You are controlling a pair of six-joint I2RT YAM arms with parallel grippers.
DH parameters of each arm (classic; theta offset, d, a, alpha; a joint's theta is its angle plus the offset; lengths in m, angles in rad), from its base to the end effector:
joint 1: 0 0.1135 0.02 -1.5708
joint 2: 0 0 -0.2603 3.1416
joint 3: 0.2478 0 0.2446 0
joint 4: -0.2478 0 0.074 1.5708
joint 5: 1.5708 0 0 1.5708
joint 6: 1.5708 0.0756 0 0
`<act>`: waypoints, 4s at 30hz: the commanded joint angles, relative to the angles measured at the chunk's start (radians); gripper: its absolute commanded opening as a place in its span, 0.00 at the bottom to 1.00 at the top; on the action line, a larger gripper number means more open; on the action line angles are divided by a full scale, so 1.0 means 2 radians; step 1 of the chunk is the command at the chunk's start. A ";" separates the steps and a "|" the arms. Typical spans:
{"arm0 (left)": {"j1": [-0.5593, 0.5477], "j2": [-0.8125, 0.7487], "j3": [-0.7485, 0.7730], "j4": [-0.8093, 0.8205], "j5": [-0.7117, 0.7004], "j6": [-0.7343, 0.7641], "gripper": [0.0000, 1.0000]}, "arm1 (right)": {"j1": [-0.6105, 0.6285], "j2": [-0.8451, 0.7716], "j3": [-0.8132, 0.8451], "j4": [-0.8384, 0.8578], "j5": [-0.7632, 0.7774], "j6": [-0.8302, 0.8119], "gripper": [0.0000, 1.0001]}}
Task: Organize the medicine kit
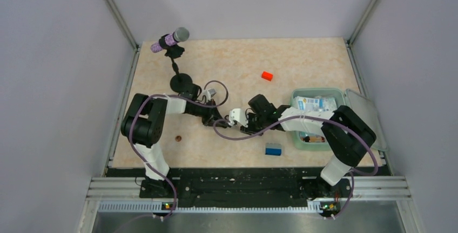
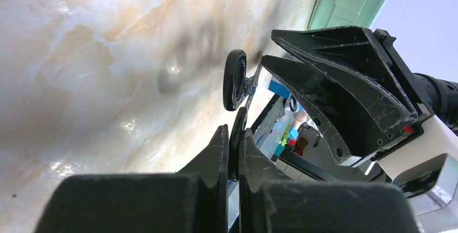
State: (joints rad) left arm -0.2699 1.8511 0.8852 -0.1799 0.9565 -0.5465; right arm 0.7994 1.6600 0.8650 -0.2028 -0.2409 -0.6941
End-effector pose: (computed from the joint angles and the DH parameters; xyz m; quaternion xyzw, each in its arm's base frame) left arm 0.2965 -0.1461 0.0956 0.0235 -0.8729 0.4872 0.0067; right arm 0.2185 0.2506 0.1216 -0.6718 0.6758 0.1299 0.2741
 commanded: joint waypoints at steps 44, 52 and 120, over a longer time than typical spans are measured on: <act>0.045 -0.522 -0.042 -0.189 -0.084 0.317 0.00 | -0.230 -0.206 -0.031 -0.158 0.067 0.247 0.28; 0.054 -0.539 -0.063 -0.172 -0.077 0.310 0.00 | -0.230 -0.131 0.024 -0.174 -0.050 0.268 0.00; 0.100 -0.579 -0.100 -0.144 -0.063 0.301 0.00 | 0.027 -0.169 0.027 -0.300 -0.026 -0.080 0.00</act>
State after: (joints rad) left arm -0.0776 0.7204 0.6964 -0.5224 0.8036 0.0612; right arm 0.7601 1.2697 0.8722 -0.8410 -0.2768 -0.8936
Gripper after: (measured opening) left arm 0.056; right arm 0.026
